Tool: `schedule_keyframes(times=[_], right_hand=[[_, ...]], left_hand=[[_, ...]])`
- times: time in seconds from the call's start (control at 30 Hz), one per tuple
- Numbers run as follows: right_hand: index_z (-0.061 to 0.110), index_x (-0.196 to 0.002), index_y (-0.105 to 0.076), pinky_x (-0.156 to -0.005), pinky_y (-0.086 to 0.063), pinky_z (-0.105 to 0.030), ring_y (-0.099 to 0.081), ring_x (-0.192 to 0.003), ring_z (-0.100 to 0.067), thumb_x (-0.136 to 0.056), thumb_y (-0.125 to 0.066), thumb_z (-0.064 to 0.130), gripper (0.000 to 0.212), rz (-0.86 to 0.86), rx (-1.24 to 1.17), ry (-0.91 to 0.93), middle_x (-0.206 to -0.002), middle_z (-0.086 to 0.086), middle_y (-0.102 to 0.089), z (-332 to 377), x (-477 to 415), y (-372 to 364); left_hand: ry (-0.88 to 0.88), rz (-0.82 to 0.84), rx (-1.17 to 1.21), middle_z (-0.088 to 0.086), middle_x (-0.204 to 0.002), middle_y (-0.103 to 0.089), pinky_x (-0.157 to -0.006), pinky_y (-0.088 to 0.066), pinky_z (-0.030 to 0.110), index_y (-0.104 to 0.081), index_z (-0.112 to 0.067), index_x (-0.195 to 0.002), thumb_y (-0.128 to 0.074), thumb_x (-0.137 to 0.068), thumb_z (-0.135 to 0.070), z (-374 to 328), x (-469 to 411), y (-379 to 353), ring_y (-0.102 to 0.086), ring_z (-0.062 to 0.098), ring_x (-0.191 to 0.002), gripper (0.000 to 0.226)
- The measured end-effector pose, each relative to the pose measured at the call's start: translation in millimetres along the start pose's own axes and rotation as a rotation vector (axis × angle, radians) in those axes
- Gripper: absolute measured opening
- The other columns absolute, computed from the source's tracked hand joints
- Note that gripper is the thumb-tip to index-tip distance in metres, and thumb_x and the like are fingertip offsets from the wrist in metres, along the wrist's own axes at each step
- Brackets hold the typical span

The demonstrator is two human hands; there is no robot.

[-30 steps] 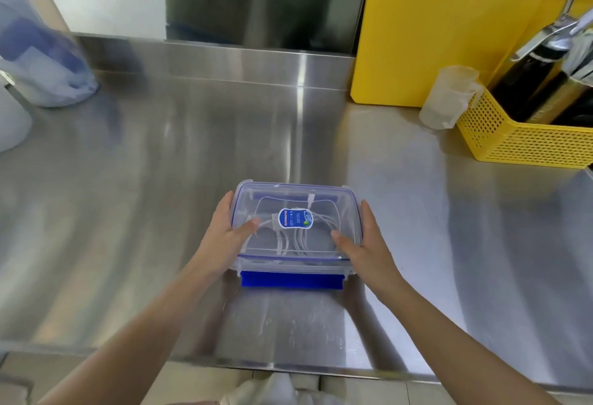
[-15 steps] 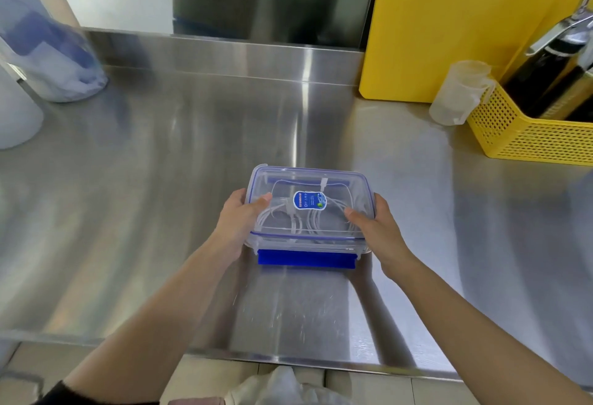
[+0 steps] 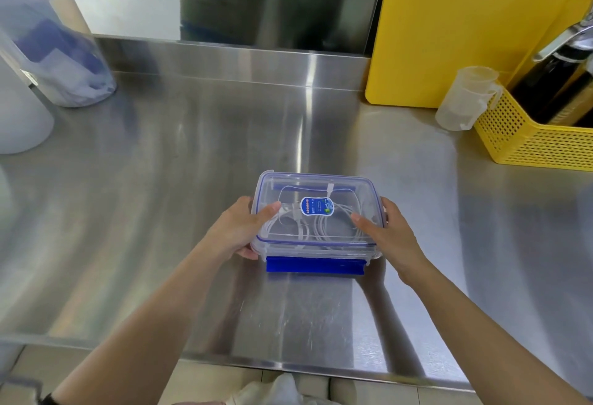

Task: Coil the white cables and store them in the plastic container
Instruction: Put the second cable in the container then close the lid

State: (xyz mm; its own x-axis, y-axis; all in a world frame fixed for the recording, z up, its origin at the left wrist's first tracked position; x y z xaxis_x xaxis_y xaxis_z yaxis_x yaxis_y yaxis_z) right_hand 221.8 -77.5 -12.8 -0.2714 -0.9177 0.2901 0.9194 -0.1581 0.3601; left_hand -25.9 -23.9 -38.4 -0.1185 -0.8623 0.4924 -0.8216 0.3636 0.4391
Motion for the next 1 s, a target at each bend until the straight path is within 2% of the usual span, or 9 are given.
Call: schedule_keyframes(times=[0.1,0.17,0.27,0.4,0.5,0.63,0.8,0.9,1.0], right_hand=[[0.025,-0.131,-0.035,-0.091,-0.048,-0.038,-0.046,-0.099,-0.011,-0.083,-0.061,0.036,0.056,-0.025,0.025,0.017,-0.123,0.003,-0.046,-0.5,0.0,-2.0],[0.027,-0.133,-0.033,-0.095,-0.046,-0.04,-0.046,-0.106,-0.014,-0.083,-0.06,0.039,0.058,-0.044,0.062,0.009,-0.135,-0.001,-0.043,-1.9,-0.6,-3.4],[0.027,-0.134,-0.031,-0.097,-0.045,-0.041,-0.046,-0.114,-0.02,-0.083,-0.059,0.04,0.06,-0.052,0.071,-0.008,-0.137,-0.001,-0.039,-2.4,-1.5,-3.2],[0.027,-0.132,-0.032,-0.093,-0.047,-0.036,-0.043,-0.1,-0.007,-0.085,-0.058,0.037,0.055,-0.011,0.022,0.015,-0.117,0.01,-0.039,-0.1,1.5,-3.8],[0.028,-0.13,-0.034,-0.088,-0.047,-0.031,-0.047,-0.096,-0.007,-0.086,-0.056,0.035,0.05,0.012,0.008,0.049,-0.114,0.012,-0.042,0.1,3.1,-4.4],[0.028,-0.13,-0.033,-0.092,-0.046,-0.033,-0.046,-0.102,-0.009,-0.087,-0.055,0.035,0.049,0.02,0.011,0.076,-0.118,0.012,-0.042,-3.1,1.9,-5.7],[0.028,-0.128,-0.035,-0.089,-0.049,-0.033,-0.052,-0.105,-0.013,-0.083,-0.06,0.033,0.052,0.075,-0.016,0.06,-0.12,0.008,-0.048,-10.0,0.1,-3.3],[0.033,-0.121,-0.035,-0.087,-0.05,-0.033,-0.054,-0.102,-0.013,-0.083,-0.06,0.034,0.045,0.091,-0.024,0.047,-0.117,0.007,-0.05,-13.4,-0.3,-3.7],[0.027,-0.129,-0.035,-0.09,-0.049,-0.037,-0.052,-0.102,-0.014,-0.083,-0.059,0.036,0.052,0.07,-0.026,-0.008,-0.117,0.007,-0.048,-13.6,-2.7,-1.6]], left_hand=[[-0.022,-0.065,-0.206,0.006,-0.088,-0.071,-0.053,-0.058,0.033,-0.055,-0.017,-0.104,-0.036,-0.086,-0.065,0.3,-2.0,2.2,-0.071,0.025,-0.068,0.054],[-0.035,-0.135,-0.342,0.007,-0.083,-0.069,-0.068,-0.058,0.042,-0.056,-0.011,-0.097,-0.029,-0.088,-0.063,0.4,-3.4,3.9,-0.068,0.029,-0.071,0.06],[-0.047,-0.184,-0.376,0.01,-0.089,-0.067,-0.076,-0.052,0.04,-0.057,-0.006,-0.095,-0.03,-0.092,-0.055,1.7,-6.3,4.7,-0.064,0.03,-0.08,0.057],[-0.076,-0.198,-0.273,0.007,-0.083,-0.065,-0.063,-0.046,0.034,-0.052,-0.007,-0.089,-0.034,-0.092,-0.055,3.3,-2.0,-0.3,-0.062,0.024,-0.074,0.052],[-0.072,-0.173,-0.145,0.005,-0.091,-0.067,-0.067,-0.056,0.034,-0.053,-0.011,-0.101,-0.038,-0.088,-0.061,7.7,-0.6,-3.7,-0.067,0.02,-0.078,0.054],[-0.051,-0.09,0.003,0.003,-0.096,-0.069,-0.073,-0.06,0.042,-0.053,-0.016,-0.109,-0.051,-0.066,-0.077,8.8,0.6,-0.5,-0.071,0.019,-0.08,0.075],[-0.024,-0.072,0.095,0.001,-0.095,-0.066,-0.073,-0.057,0.032,-0.053,-0.014,-0.107,-0.074,-0.073,-0.045,7.5,5.9,0.0,-0.066,0.016,-0.082,0.051],[-0.015,-0.08,0.116,0.001,-0.095,-0.065,-0.071,-0.054,0.028,-0.053,-0.013,-0.108,-0.074,-0.073,-0.046,10.5,4.3,-2.4,-0.064,0.015,-0.083,0.052],[0.023,-0.042,0.103,0.0,-0.099,-0.065,-0.074,-0.053,0.03,-0.051,-0.016,-0.109,-0.071,-0.072,-0.054,12.3,0.9,-3.5,-0.064,0.014,-0.087,0.056]])
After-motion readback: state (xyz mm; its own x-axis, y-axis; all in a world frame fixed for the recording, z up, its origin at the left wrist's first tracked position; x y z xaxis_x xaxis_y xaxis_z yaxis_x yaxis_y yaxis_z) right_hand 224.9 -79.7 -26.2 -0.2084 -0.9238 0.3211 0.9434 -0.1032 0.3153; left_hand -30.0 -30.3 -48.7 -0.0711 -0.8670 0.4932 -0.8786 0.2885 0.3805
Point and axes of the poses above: each hand's wrist, its own x-axis away from the middle knuckle, its own y-axis out of the back of the hand, z = x × y, the point moved 5 cm from there along -x, towards the middle knuckle
